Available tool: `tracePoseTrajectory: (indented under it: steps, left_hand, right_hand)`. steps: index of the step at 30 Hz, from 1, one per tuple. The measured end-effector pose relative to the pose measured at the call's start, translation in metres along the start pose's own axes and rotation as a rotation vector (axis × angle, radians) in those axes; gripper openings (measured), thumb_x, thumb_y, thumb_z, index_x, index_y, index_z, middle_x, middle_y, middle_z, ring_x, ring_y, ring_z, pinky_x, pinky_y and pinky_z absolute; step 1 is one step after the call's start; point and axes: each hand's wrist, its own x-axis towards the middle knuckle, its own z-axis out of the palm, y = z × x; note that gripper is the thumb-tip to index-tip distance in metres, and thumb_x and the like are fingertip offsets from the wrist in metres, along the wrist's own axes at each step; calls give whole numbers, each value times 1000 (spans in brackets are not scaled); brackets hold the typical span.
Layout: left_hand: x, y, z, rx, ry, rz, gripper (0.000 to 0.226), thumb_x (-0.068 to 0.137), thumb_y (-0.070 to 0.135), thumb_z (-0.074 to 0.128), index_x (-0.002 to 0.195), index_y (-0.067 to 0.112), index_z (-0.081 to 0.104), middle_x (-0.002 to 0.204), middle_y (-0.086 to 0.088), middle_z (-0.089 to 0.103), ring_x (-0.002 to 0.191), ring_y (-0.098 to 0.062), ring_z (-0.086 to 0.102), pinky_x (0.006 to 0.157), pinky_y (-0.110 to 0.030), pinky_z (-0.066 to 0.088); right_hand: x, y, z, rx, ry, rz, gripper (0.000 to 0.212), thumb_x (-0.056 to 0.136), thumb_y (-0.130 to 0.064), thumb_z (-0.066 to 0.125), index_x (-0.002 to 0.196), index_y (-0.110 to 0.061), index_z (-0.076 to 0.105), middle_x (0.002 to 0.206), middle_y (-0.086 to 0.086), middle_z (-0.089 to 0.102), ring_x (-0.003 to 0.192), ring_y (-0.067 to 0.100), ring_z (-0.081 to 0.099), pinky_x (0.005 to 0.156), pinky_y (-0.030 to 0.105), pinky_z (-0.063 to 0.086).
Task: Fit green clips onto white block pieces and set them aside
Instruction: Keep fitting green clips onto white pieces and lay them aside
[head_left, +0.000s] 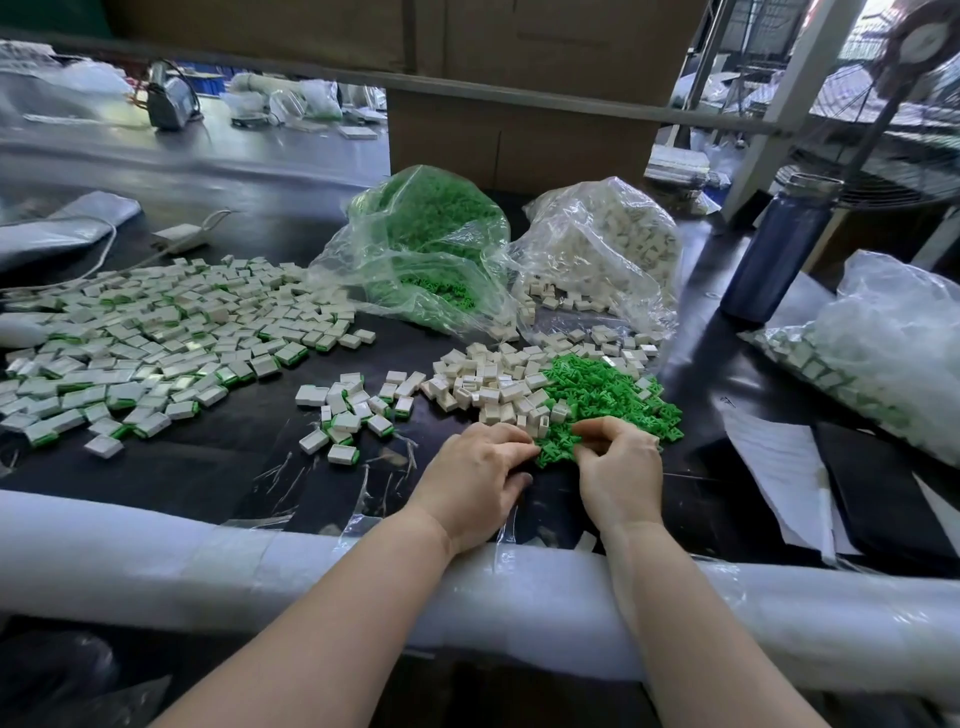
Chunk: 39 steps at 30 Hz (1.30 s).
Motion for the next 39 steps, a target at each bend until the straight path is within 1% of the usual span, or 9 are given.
tracePoseTrajectory:
  steps: [4,8,14,20,24,29,32,36,39]
  left_hand:
    - [-1,0,-2,-66,78,-9,29,91,23,56,118,15,64,120,5,58,115,-13,46,101,-25,34]
    - [-2,-1,-4,-126,167,-106,18,88,19,61,101,11,70,104,0,62,101,-18,54,89,-22,40]
    - [-1,-2,-2,-116,173,-222,29,90,30,58,112,12,67,110,0,55,105,-15,50,91,-20,36]
    - [-3,-1,-7,-271,148,-215,10,83,18,68,93,14,67,88,6,60,90,-14,58,82,-18,43]
    - [-3,-2,-10,-434,151,-249,16,85,15,66,100,18,68,88,6,60,81,-7,57,76,-3,40]
    - [-3,-5,-11,-680,145,-297,14,85,12,65,86,26,64,80,3,63,76,-11,57,78,-22,50]
    - [-2,-6,-11,-738,143,-302,16,87,14,62,89,29,61,79,-1,62,75,-16,59,80,-31,53]
    - [-3,-6,-11,-759,147,-288,21,88,12,61,90,32,64,78,-1,61,72,-14,57,78,-30,51]
    - [-3,-6,-12,-811,165,-340,13,84,12,66,85,24,60,82,-7,68,74,-16,62,81,-33,52]
  right_hand:
    - [-3,-4,0,-30,9,-68,15,79,-4,64,90,-12,71,97,6,61,91,24,57,79,20,37]
    - [-7,-9,1,-106,-54,-114,10,77,-17,71,87,-15,70,90,0,54,92,23,55,87,33,42]
    - [-7,-6,3,-231,-153,-111,21,80,-30,71,96,-18,71,101,-1,55,106,19,51,97,34,37]
    - [-7,-6,3,10,-144,-141,7,76,-12,74,79,-13,67,80,-2,61,82,19,57,80,31,45]
    - [-8,-8,-1,308,-163,-155,17,77,-2,72,77,-17,66,75,-5,66,74,13,63,75,23,52]
    - [-9,-8,-1,434,-217,-163,25,77,1,71,73,-23,65,74,-5,67,68,0,62,69,12,50]
    - [-9,-9,-1,462,-226,-159,27,77,3,70,71,-23,64,71,-6,66,65,-2,61,66,11,48]
    - [-8,-8,-2,478,-234,-165,27,77,3,70,71,-23,64,71,-7,66,65,-2,61,66,10,49]
    - [-8,-8,-1,484,-240,-169,26,78,3,69,71,-21,64,71,-6,66,65,-2,60,67,11,49]
